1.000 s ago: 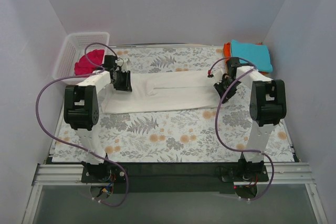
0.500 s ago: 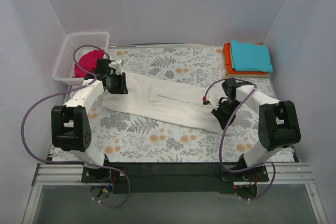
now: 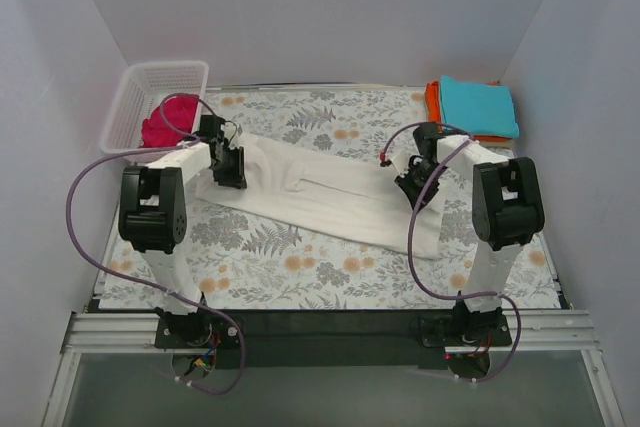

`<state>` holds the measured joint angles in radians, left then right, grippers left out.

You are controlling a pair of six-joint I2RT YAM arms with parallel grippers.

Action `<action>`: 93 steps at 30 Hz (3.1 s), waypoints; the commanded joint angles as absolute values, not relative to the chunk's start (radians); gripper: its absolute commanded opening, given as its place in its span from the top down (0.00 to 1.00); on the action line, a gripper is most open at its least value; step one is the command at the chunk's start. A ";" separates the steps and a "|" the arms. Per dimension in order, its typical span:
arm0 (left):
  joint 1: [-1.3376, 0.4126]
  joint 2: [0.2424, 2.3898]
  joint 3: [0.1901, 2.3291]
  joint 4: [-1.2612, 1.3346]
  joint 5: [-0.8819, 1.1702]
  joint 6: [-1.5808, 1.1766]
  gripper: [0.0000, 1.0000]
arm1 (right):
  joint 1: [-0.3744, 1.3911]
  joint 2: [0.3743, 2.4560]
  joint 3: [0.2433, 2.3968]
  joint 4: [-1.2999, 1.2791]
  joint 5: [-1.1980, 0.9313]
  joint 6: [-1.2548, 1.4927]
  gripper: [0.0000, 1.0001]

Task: Fold and stack the t-shirts
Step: Fold the tshirt

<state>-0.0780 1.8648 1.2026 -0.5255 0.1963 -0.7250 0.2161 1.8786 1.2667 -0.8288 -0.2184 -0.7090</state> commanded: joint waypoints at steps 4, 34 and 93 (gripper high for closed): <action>-0.083 2.102 1.420 -0.474 0.141 -0.687 0.75 | 0.270 1.901 1.200 -0.810 -0.190 -0.678 0.92; -0.152 2.140 1.667 -0.483 0.319 -0.675 0.71 | 0.568 1.876 1.220 -0.746 -0.268 -0.646 0.96; -0.747 1.127 0.509 -0.286 0.558 -0.202 0.75 | 0.841 1.370 0.776 -0.526 -0.390 -0.546 0.90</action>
<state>-0.7151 1.1137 0.5159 -0.3851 0.6159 -0.1841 0.8391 1.3571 0.7883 -0.5636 -0.3592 -0.5755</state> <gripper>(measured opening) 0.249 0.099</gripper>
